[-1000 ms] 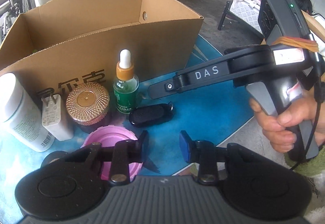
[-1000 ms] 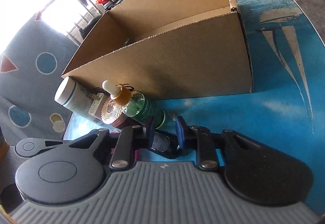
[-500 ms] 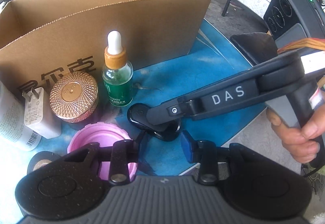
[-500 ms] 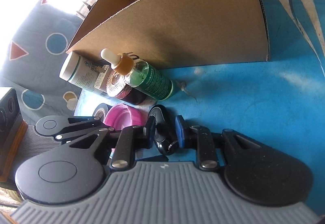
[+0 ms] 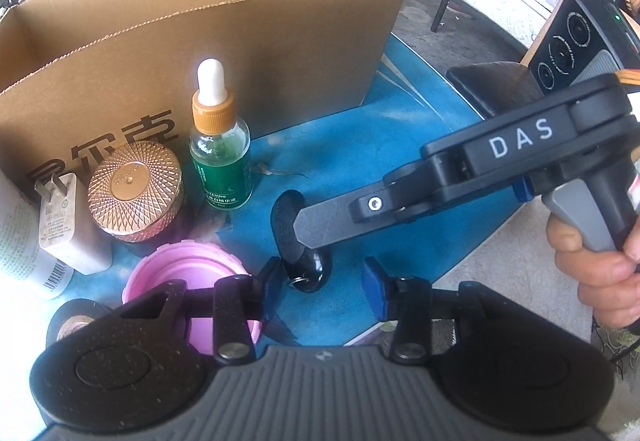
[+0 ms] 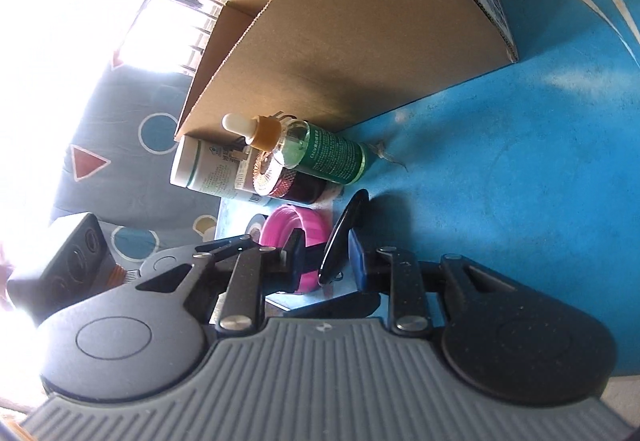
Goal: Organize rigid objects
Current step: 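Carry the black key fob with the right gripper into the box and release, then move the open right gripper back toward the pink bowl, then close the right gripper on the rim of the pink bowl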
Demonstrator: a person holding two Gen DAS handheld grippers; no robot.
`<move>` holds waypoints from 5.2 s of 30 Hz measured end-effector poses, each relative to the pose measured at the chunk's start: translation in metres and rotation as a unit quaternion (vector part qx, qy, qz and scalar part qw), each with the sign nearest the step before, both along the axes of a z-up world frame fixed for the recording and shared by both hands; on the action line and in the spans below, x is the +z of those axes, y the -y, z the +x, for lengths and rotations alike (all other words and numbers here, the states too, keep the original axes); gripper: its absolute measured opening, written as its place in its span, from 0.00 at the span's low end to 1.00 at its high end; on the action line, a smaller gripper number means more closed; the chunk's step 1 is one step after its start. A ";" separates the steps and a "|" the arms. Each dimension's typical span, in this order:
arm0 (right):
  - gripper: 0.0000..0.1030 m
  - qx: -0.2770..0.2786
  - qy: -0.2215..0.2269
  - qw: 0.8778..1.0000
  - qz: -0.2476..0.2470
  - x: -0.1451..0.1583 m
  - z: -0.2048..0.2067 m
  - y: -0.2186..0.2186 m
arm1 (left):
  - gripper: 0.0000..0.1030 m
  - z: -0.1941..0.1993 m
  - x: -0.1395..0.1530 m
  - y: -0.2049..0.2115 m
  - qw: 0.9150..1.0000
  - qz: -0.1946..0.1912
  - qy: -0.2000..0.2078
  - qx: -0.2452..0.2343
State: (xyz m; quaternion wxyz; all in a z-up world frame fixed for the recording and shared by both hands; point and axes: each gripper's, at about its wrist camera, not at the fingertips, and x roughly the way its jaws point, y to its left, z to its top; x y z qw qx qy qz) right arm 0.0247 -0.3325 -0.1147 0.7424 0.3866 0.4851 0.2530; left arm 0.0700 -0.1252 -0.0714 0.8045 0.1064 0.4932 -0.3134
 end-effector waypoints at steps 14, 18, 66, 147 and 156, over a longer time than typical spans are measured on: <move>0.15 -0.030 -0.022 0.999 -0.006 -0.016 0.004 -0.002 | 0.28 0.005 0.002 0.004 1.000 0.012 0.012 -0.002; 0.14 -0.042 -0.022 0.999 0.006 -0.017 -0.003 0.002 | 0.28 0.004 0.003 0.004 1.000 0.009 0.014 -0.006; 0.15 0.020 -0.100 0.994 -0.047 0.030 0.288 -0.089 | 0.32 0.168 0.103 -0.102 0.983 -0.009 0.049 0.177; 0.13 0.012 0.090 0.962 -0.257 0.023 -0.030 -0.071 | 0.63 -0.037 0.001 -0.021 0.994 0.081 0.067 -0.007; 0.13 0.007 0.093 0.962 -0.258 0.025 -0.034 -0.071 | 0.63 -0.040 0.003 -0.021 0.994 0.085 0.074 -0.010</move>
